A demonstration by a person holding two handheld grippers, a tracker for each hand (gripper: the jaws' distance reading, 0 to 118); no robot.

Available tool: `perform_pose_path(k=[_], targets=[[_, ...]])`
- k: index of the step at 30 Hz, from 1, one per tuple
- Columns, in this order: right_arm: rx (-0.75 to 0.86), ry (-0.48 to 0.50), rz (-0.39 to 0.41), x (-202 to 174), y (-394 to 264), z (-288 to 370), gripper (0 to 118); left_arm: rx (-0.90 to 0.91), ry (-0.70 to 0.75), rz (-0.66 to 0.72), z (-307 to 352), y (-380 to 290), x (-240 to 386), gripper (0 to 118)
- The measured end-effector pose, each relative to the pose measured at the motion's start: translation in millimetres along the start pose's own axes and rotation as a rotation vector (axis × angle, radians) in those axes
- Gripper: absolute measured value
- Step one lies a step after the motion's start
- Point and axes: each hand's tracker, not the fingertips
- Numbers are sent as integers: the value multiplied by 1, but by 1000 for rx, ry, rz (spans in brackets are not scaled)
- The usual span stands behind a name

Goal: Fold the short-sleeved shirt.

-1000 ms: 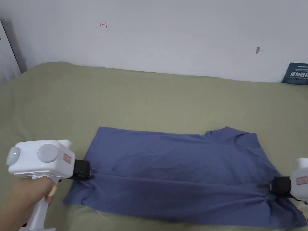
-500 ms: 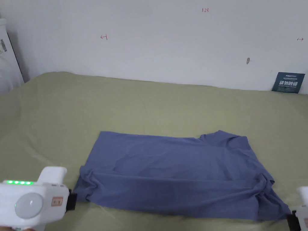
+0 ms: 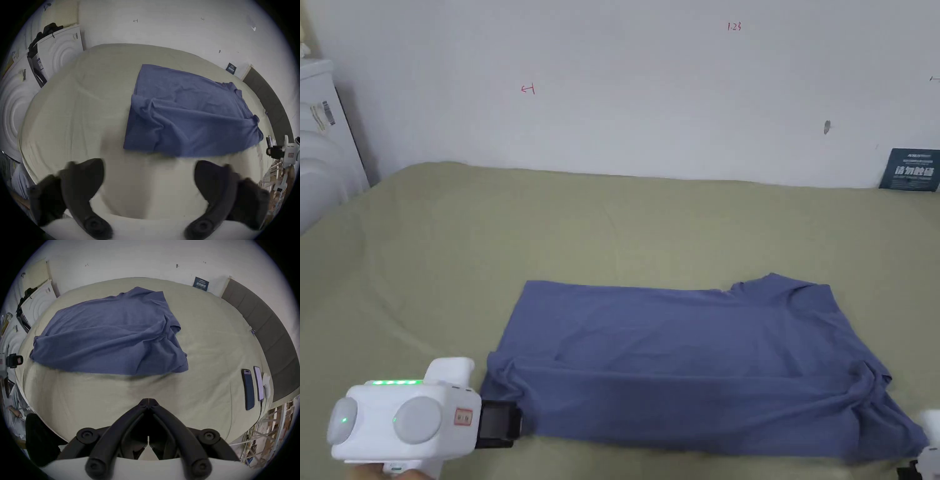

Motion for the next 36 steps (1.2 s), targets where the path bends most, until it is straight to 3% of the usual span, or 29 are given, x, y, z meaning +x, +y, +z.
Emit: perform_pose_path(k=[7,8,9,11,12,13,14,15,16,17,24,25,26,27,28,29,32,36], targets=[[2,11,-32,9,11,-2,0,-59,40,49,-71,38,-15,115],[2,11,-34,13,11,-2,0,-58,41,47,-56,33,1,112],[2,7,-33,15,11,-1,0,-60,42,44,-58,33,1,102],[2,-11,-49,25,15,-3,0,-79,37,32,-63,35,-1,69],[4,-17,-70,31,17,-7,7,-75,54,28,-51,30,10,62],[-1,-18,-97,35,21,-11,21,-69,101,28,-48,27,12,58],[-18,-28,-128,41,25,-17,47,-60,65,38,-45,26,12,47],[-20,-36,-150,46,28,-22,89,-56,63,38,-42,25,12,17],[-13,-46,-151,49,33,-29,106,-43,62,41,-33,24,16,5],[-14,-42,-144,50,39,-38,110,-19,3,57,-29,24,15,5],[-51,-29,-100,42,69,-82,101,-36,29,15,-24,24,23,5],[-86,-36,-94,40,71,-86,92,-36,28,18,-24,24,23,5],[-150,-15,-95,40,71,-89,69,-39,26,24,-24,24,22,5],[-197,31,-111,42,68,-90,22,-43,19,30,-23,24,22,5],[-196,96,-175,43,68,-88,10,-48,9,31,-26,26,21,5],[-149,-13,-185,39,69,-80,10,-51,14,25,-24,26,21,5],[-109,-23,-55,30,67,-60,9,-56,0,8,-16,28,19,5],[-47,39,-98,34,59,-19,9,-37,-50,0,10,28,11,5]])
